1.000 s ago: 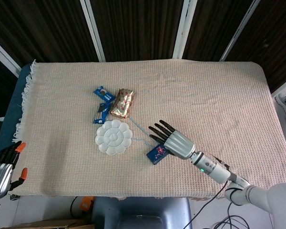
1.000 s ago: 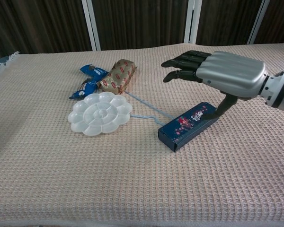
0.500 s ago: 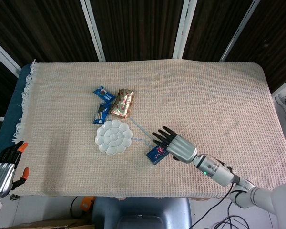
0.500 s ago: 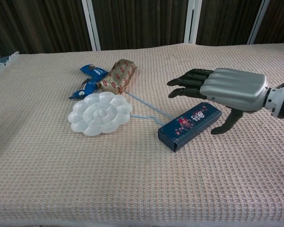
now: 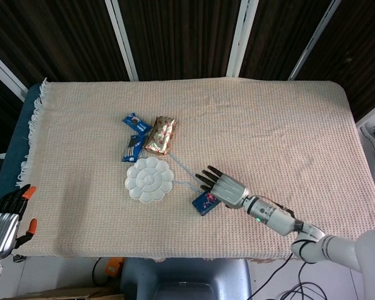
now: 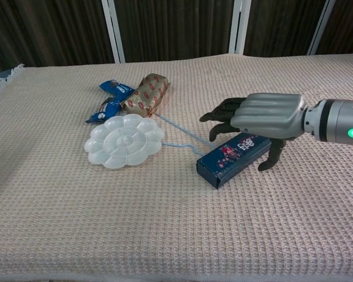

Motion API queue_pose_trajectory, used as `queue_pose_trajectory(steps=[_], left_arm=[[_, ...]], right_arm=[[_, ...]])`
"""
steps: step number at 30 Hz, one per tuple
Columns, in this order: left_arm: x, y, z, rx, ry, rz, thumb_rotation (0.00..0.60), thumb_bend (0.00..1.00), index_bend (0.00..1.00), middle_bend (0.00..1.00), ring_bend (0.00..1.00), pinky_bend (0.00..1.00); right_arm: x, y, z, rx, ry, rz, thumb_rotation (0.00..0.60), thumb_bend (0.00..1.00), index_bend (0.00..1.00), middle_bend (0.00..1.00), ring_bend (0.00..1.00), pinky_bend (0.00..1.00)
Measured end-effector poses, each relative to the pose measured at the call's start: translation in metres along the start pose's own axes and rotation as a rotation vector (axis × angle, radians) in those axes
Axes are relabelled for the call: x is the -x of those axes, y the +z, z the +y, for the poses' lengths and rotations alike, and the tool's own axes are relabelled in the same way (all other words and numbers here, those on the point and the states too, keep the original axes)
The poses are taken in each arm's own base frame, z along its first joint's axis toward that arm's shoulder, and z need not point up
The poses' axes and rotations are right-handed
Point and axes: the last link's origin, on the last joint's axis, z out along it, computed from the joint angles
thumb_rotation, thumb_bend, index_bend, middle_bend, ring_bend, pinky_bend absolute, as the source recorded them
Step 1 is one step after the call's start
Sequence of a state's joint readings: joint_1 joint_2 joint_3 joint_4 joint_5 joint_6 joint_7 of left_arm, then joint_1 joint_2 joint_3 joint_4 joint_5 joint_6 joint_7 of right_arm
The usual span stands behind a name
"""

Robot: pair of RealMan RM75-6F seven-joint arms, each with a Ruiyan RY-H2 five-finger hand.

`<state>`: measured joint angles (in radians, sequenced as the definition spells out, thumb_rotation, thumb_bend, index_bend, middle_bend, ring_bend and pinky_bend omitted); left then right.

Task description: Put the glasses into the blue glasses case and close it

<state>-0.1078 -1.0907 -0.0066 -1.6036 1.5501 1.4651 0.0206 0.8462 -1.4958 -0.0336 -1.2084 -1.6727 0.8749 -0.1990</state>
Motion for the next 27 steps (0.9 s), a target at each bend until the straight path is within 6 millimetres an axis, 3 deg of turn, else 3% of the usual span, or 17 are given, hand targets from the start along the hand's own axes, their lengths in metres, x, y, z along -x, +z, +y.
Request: queue_pose_trajectory(steps=[7, 17, 19, 27], left_arm=[[-0.0001, -0.0004, -0.0004, 0.000, -0.002, 0.000, 0.600, 0.47, 0.00, 0.05, 0.09, 0.14], [-0.0004, -0.0007, -0.0007, 0.000, -0.005, 0.000, 0.600, 0.47, 0.00, 0.05, 0.09, 0.14], [-0.0004, -0.0007, -0.0007, -0.001, -0.005, -0.001, 0.600, 0.47, 0.00, 0.05, 0.09, 0.14], [-0.0002, 0.0000, -0.0005, -0.001, -0.007, -0.003, 0.600, 0.47, 0.00, 0.05, 0.09, 0.14]], right_arm=[[-0.0065, 0.0038, -0.0004, 0.016, 0.002, -0.016, 0.600, 0.22, 0.55, 0.05, 0.00, 0.04], [-0.0068, 0.0045, -0.0014, 0.022, -0.010, -0.008, 0.600, 0.22, 0.64, 0.05, 0.00, 0.07], [-0.0069, 0.0042, -0.0011, 0.022, -0.011, -0.005, 0.600, 0.22, 0.61, 0.05, 0.00, 0.07], [-0.0105, 0.0013, 0.0014, 0.023, 0.015, 0.027, 0.600, 0.22, 0.19, 0.04, 0.00, 0.07]])
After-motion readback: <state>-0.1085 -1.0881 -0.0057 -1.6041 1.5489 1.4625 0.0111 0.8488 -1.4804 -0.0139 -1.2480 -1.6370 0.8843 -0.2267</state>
